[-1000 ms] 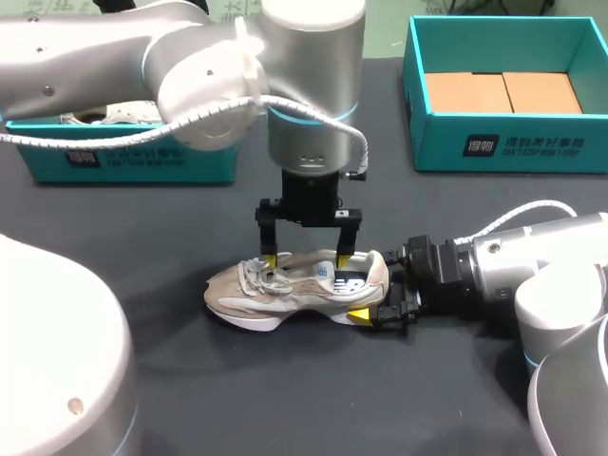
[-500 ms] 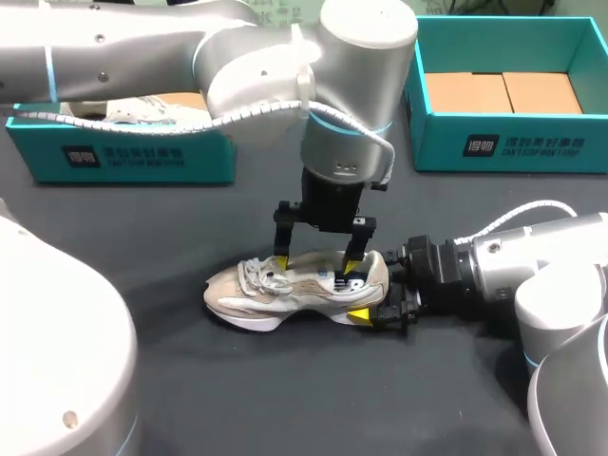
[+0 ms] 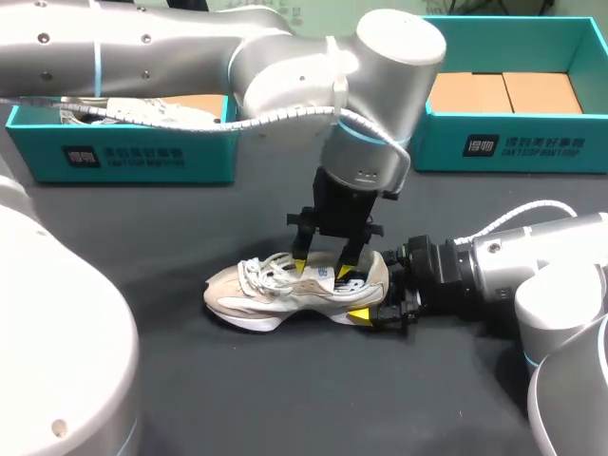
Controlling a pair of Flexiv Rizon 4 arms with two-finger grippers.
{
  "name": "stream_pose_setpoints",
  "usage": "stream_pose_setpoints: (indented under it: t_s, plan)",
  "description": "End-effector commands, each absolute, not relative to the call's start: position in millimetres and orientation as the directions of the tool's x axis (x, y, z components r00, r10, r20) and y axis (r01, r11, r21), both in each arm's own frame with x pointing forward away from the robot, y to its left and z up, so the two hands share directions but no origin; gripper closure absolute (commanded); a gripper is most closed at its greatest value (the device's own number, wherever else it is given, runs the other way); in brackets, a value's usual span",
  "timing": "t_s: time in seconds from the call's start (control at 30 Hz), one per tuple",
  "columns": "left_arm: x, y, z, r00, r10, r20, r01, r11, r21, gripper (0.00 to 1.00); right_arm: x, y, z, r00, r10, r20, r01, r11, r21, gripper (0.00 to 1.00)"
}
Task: Take the shoe out of the shoebox, open the shoe tongue, remove and reinsert the insole, then place the shoe into the shoebox
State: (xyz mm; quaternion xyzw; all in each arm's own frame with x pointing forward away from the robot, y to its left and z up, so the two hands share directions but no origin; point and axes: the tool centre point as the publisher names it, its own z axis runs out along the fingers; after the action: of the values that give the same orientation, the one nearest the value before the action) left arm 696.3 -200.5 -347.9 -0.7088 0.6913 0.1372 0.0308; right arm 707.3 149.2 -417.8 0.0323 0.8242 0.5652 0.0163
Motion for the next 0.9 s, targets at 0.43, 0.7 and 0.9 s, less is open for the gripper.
stream_pose_setpoints:
  t_s: [0.43, 0.7, 0.9]
  plan:
    - [696.5, -206.3, -362.5, -0.028, -0.920, -0.391, -0.980, -0.052, 0.193, 0.45, 708.9, 154.5, -422.2, -0.997, 0.072, 0.010, 0.036, 0.363, 0.931, 1.00]
    - [688.2, -197.8, -365.2, -0.054, -0.890, -0.453, -0.973, -0.055, 0.224, 0.50, 708.9, 154.5, -422.2, -0.997, 0.072, 0.010, 0.036, 0.363, 0.931, 1.00]
    - [681.7, -186.9, -357.1, -0.059, -0.876, -0.479, -0.971, -0.062, 0.232, 0.53, 708.9, 154.5, -422.2, -0.997, 0.072, 0.010, 0.036, 0.363, 0.931, 1.00]
